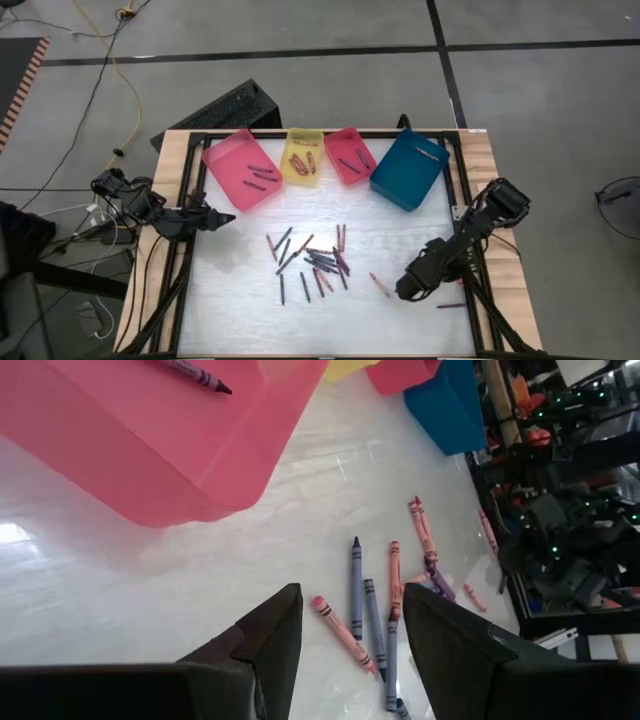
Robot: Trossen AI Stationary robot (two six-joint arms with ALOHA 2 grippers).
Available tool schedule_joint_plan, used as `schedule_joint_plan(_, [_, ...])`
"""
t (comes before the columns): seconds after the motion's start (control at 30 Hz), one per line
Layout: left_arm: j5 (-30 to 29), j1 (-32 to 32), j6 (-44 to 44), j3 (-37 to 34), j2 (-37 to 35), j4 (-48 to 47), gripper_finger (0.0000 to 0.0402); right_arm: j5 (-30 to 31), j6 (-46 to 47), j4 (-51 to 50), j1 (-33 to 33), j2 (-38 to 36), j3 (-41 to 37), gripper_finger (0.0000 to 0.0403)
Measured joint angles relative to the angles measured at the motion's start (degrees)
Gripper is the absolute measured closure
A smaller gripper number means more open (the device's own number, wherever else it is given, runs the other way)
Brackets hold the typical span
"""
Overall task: Sort crayons
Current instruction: Put the violet crayon into the pink bin
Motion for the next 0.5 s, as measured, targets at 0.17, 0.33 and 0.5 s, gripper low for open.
schedule_joint_plan(0.17, [-0.01, 0.00, -0.36, 0.02, -0.02, 0.01, 0.0236, -0.47, 2.05, 2.93, 0.51, -0.02, -2.42, 0.0403])
schedule_joint_plan(0.33, [-0.80, 0.01, -0.47, 0.02, -0.02, 0.01, 0.0236, -0.62, 5.63, 10.05, 1.14, -0.02, -6.06, 0.0403])
schedule_joint_plan(0.5, [-1.06, 0.00, -0.52, 0.02, 0.00, -0.01, 0.0236, -1.01, 7.29, 12.05, 1.27, -0.02, -7.34, 0.0403])
